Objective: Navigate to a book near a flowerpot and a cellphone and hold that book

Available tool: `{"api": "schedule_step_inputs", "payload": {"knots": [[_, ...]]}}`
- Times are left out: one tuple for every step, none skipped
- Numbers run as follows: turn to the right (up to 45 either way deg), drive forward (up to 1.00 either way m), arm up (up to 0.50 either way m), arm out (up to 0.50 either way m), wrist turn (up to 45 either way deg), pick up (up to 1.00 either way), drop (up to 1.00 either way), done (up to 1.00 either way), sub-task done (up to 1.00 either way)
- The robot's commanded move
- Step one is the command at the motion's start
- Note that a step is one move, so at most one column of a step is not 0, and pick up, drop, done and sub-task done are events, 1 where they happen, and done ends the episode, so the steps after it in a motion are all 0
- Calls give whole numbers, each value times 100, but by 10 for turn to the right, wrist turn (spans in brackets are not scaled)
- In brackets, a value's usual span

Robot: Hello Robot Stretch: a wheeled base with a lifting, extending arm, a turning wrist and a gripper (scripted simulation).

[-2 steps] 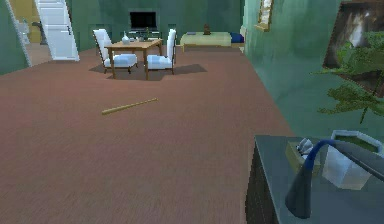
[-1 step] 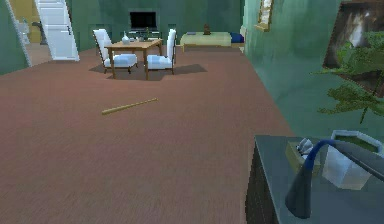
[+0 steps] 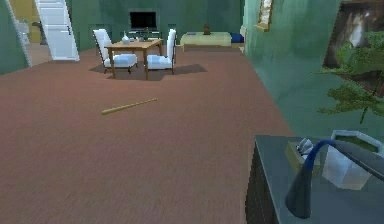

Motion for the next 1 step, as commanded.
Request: {"api": "schedule_step_inputs", "payload": {"knots": [[0,0,0,0,450,0,0,0,0]]}}
